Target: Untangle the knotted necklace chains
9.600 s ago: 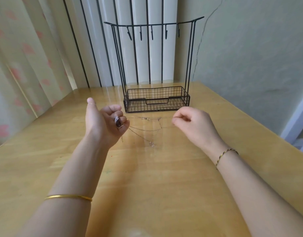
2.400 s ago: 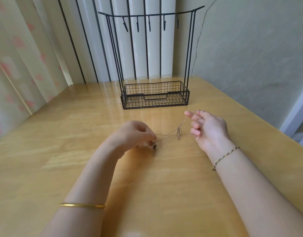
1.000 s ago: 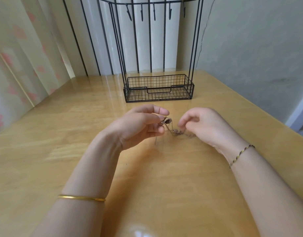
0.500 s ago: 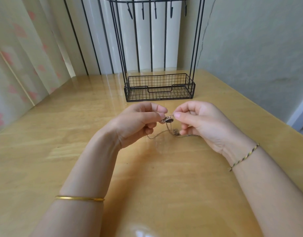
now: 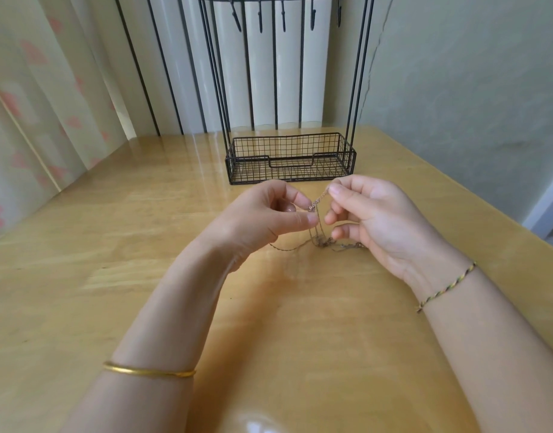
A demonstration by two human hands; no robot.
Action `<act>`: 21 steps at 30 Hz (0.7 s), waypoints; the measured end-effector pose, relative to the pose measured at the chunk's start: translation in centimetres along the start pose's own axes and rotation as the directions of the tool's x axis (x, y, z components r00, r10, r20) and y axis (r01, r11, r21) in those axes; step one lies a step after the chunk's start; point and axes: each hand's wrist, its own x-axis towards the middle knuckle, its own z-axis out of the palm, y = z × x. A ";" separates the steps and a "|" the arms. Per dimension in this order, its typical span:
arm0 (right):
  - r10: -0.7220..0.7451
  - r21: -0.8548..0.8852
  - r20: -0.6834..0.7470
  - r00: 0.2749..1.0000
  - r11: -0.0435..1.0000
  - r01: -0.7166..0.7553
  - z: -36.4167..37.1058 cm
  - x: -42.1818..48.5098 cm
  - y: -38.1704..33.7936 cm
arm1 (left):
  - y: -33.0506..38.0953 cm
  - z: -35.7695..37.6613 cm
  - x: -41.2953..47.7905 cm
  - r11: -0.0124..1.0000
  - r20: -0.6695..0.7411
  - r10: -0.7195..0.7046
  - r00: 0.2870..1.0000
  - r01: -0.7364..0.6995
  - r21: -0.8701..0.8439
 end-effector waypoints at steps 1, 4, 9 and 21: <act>-0.005 -0.006 -0.003 1.000 1.000 0.005 0.0 0.0 0.0 | 0.0 0.1 0.0 1.000 -0.009 0.009 1.000 -0.009 0.003; -0.016 -0.040 -0.015 1.000 0.999 0.015 -0.1 0.0 0.1 | 0.2 0.3 -0.1 0.999 -0.036 0.037 0.999 -0.036 0.010; 0.007 -0.170 -0.024 1.000 0.985 -0.011 -0.3 0.1 0.3 | 0.3 0.2 -0.3 0.997 -0.109 0.074 0.991 -0.075 -0.010; -0.012 -0.228 0.010 1.000 0.974 0.013 -0.1 -0.3 0.0 | 0.8 0.2 -0.5 0.983 -0.147 0.169 0.975 -0.177 -0.044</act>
